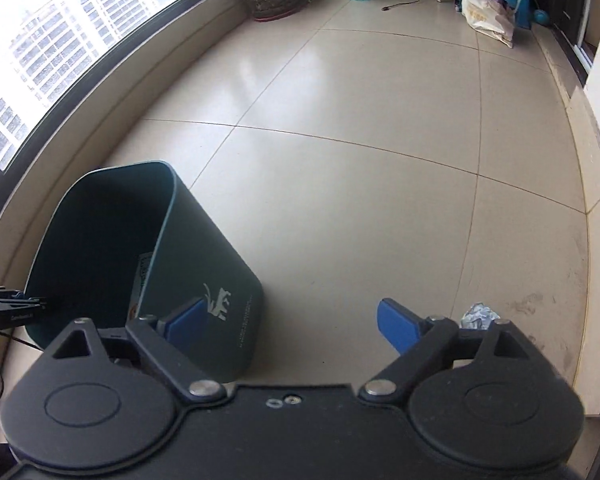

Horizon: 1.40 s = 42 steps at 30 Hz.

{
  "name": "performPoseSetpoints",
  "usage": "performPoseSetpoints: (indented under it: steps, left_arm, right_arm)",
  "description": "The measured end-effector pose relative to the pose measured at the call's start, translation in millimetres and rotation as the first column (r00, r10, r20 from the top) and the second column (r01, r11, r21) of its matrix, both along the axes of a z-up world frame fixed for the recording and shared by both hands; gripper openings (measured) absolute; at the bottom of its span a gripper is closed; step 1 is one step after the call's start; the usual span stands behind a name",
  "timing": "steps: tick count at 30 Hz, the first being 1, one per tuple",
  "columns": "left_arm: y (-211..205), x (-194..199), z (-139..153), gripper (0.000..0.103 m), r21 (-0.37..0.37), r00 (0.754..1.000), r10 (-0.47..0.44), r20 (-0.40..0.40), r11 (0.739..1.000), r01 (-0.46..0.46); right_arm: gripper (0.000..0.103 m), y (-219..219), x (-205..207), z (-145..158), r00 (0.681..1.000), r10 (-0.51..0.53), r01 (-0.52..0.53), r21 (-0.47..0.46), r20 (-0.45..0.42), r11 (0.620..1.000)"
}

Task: Collect trash
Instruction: 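Grasp the beige oat snack stick from the floor with the right gripper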

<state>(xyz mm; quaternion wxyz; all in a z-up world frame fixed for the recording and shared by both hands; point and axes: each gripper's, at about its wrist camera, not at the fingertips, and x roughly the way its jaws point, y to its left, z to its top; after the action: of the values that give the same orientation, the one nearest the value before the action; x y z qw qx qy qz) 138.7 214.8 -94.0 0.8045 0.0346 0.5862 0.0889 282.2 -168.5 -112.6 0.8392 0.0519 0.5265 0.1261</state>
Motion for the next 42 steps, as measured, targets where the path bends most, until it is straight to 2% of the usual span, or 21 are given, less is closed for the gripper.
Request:
performPoseSetpoints:
  steps: [4,10,14,17,21,24,26,28,29,30,32,34,42]
  left_arm:
    - [-1,0,-1,0.024,0.005,1.000,0.006,-0.005,1.000,-0.006]
    - [-3,0,-2,0.024,0.020,1.000,0.004,-0.009,1.000,-0.004]
    - [-2,1,-2,0.024,0.021,1.000,0.013,-0.013,1.000,-0.013]
    - [-3,1,-2,0.024,0.024,1.000,0.018,-0.016,1.000,-0.017]
    - [-4,0,-4,0.024,0.041,1.000,0.005,-0.014,0.999,-0.005]
    - [-4,0,-5,0.024,0.043,1.000,0.006,-0.014,0.999,-0.005]
    - [-4,0,-5,0.024,0.048,1.000,0.002,-0.013,0.999,-0.002]
    - [-5,-1,-6,0.024,0.055,1.000,-0.003,-0.015,0.998,0.004]
    - [-5,-1,-6,0.024,0.056,1.000,-0.003,-0.015,0.998,0.004]
    - [-4,-1,-7,0.024,0.057,1.000,-0.003,-0.015,0.998,0.004]
    - [-4,-1,-7,0.024,0.055,1.000,-0.002,-0.015,0.998,0.002]
    - [-4,-1,-7,0.024,0.055,1.000,-0.002,-0.016,0.998,0.003]
    - [-4,0,-9,0.024,0.051,1.000,-0.003,-0.023,0.999,0.004]
  right_arm:
    - [0.092,-30,7,-44,0.993,-0.096,0.091,-0.067,-0.073,0.994]
    - [0.095,-63,7,-116,0.956,-0.203,0.189,-0.085,-0.211,0.978]
    - [0.095,-73,15,-162,0.911,-0.291,0.265,-0.128,-0.291,0.956]
    - [0.095,-90,12,-193,0.842,-0.413,0.398,-0.116,-0.347,0.910]
    - [0.091,-93,1,-227,0.793,-0.462,0.441,-0.149,-0.396,0.885]
    - [0.085,-93,-4,-246,0.772,-0.465,0.435,-0.173,-0.434,0.884]
    - [0.076,-92,-9,-255,0.764,-0.457,0.428,-0.173,-0.455,0.887]
    - [0.071,-92,-14,-263,0.756,-0.465,0.436,-0.176,-0.461,0.883]
    - [0.065,-91,-16,-267,0.753,-0.467,0.436,-0.180,-0.464,0.882]
    - [0.062,-90,-17,-270,0.752,-0.464,0.432,-0.182,-0.468,0.883]
    - [0.050,-89,-21,-273,0.752,-0.465,0.426,-0.195,-0.467,0.884]
    - [0.049,-89,-23,-275,0.752,-0.466,0.422,-0.202,-0.466,0.884]
    - [0.026,-82,-34,-279,0.762,-0.474,0.396,-0.263,-0.441,0.880]
